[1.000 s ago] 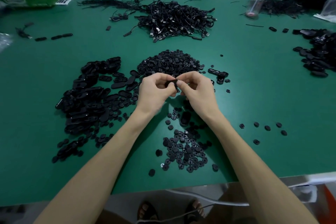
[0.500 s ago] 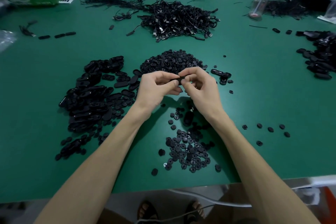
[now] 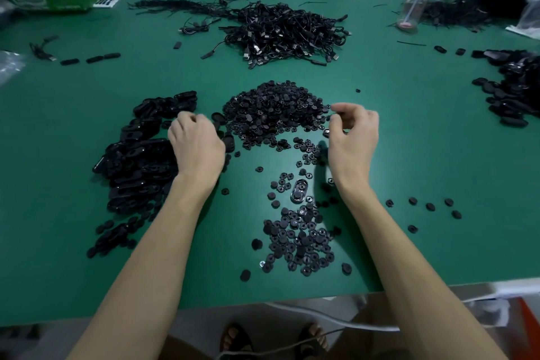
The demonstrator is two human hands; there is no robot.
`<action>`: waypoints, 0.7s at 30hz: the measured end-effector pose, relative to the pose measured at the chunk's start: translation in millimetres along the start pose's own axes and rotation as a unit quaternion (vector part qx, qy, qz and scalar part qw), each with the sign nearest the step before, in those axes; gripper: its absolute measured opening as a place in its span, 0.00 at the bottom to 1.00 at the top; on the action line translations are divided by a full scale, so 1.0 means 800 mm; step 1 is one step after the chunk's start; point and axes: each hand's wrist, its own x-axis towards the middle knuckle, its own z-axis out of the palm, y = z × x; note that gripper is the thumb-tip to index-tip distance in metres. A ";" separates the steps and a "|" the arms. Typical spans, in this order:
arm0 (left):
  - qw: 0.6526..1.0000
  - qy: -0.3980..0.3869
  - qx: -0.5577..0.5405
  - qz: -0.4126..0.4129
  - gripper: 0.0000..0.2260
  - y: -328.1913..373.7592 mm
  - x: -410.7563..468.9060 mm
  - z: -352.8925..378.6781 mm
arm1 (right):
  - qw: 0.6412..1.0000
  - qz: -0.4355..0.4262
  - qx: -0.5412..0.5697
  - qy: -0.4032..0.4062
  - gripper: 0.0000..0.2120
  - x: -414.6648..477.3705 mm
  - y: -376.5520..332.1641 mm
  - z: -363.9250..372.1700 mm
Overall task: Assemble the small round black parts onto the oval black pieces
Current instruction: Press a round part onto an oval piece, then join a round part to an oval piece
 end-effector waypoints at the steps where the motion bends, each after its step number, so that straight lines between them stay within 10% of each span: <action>1: 0.999 -0.023 0.025 -0.016 0.15 -0.002 0.000 -0.001 | 1.000 0.011 -0.003 0.000 0.09 0.001 0.001 0.000; 14: 0.996 0.015 0.088 -0.014 0.12 -0.003 -0.001 0.000 | 0.930 -0.097 -0.258 -0.244 0.17 -0.013 0.012 0.014; 21: 0.997 0.075 0.030 -0.002 0.12 -0.006 0.005 0.004 | 0.923 -0.151 -0.255 -0.246 0.11 -0.016 0.018 0.016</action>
